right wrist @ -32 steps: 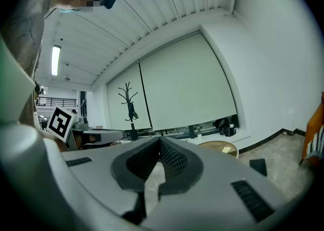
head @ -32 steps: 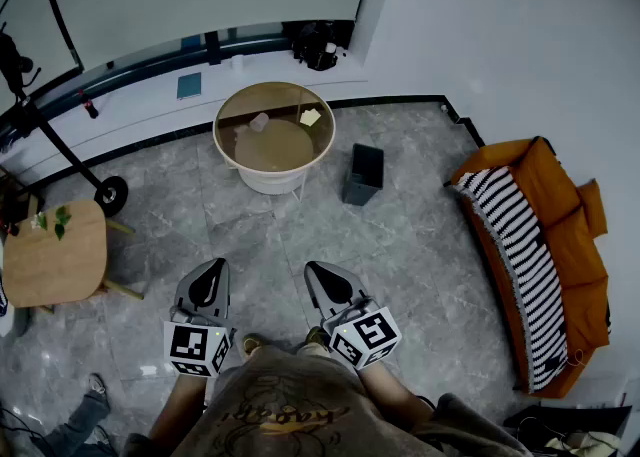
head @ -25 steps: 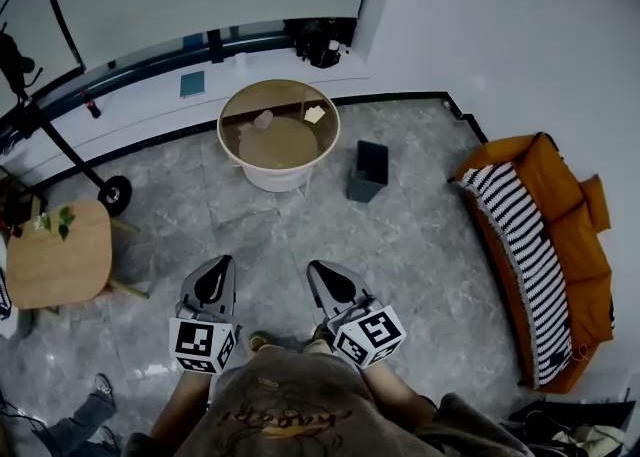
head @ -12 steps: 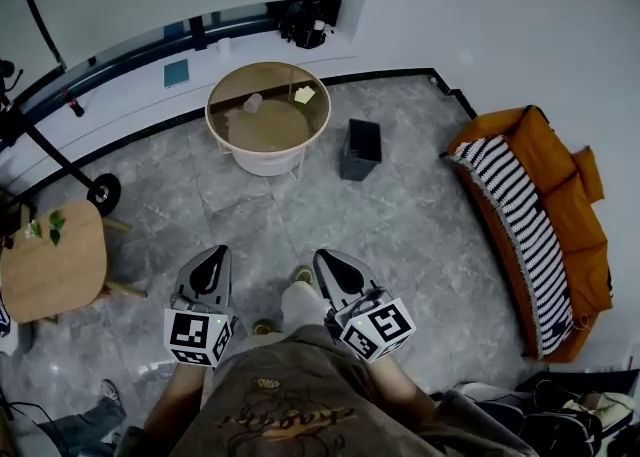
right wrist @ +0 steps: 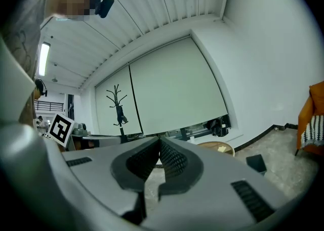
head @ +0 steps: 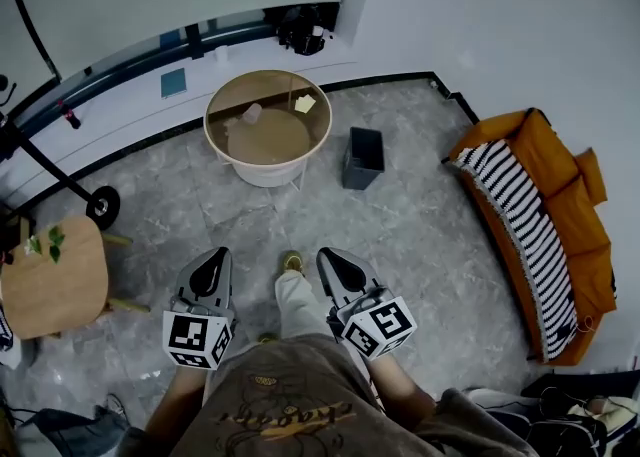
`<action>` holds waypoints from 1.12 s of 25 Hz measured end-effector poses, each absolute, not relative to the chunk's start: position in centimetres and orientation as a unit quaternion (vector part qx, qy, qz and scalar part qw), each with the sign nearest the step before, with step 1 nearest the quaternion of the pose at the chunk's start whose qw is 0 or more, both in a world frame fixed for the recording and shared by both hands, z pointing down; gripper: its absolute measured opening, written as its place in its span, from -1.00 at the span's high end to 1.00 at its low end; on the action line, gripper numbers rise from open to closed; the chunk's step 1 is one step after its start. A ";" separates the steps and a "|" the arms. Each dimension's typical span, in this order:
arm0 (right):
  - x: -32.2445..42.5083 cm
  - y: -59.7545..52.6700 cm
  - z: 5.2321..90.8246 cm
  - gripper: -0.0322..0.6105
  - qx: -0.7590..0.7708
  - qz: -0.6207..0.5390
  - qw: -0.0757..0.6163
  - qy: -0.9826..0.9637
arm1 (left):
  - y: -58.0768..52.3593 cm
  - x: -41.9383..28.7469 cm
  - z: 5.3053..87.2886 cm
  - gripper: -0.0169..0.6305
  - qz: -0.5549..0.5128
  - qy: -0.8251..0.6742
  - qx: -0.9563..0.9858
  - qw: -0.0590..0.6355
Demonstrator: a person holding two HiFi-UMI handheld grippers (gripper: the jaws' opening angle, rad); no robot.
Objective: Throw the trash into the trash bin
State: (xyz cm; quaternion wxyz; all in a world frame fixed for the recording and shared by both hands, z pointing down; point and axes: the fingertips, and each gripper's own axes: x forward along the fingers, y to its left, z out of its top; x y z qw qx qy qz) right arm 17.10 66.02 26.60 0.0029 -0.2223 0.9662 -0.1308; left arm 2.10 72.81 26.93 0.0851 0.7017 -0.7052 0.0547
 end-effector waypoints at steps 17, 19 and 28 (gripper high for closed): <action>8.7 53.7 26.4 0.85 -0.210 -0.144 -0.007 0.967 | 60.3 -5.7 26.2 0.89 0.050 -0.707 0.698 0.102; 8.0 52.0 26.2 0.85 -0.207 -0.144 -0.010 0.968 | 58.5 -6.2 25.9 0.89 0.050 -0.706 0.699 0.102; 6.5 43.7 24.6 0.85 -0.210 -0.131 -0.007 0.969 | 50.0 -8.5 24.4 0.89 0.040 -0.707 0.699 0.098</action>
